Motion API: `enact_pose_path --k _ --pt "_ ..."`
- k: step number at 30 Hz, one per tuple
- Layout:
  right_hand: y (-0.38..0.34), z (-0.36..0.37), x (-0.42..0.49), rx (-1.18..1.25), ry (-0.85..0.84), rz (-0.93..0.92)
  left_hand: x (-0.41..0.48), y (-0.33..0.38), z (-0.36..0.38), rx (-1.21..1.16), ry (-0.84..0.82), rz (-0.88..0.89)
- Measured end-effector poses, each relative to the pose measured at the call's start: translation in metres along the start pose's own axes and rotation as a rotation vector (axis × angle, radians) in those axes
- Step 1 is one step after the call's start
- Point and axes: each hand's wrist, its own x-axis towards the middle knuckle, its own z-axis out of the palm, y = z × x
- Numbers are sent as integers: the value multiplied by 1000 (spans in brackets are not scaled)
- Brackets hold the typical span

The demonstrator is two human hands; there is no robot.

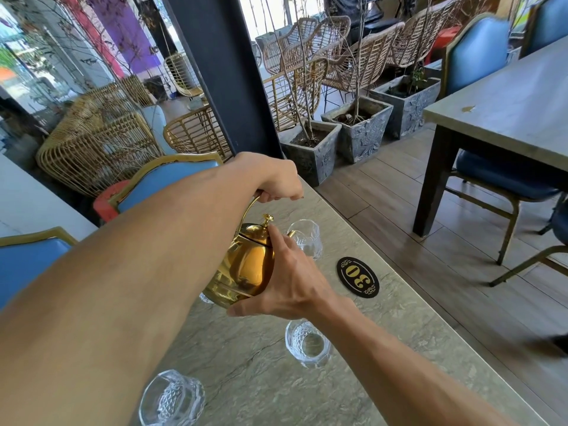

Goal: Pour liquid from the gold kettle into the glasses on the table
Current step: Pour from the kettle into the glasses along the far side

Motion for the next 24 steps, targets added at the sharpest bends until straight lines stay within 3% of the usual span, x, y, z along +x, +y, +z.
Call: enact_pose_path --k 24 --pt "-3 -11 -2 35 -3 -16 -1 11 -2 4 -42 -18"
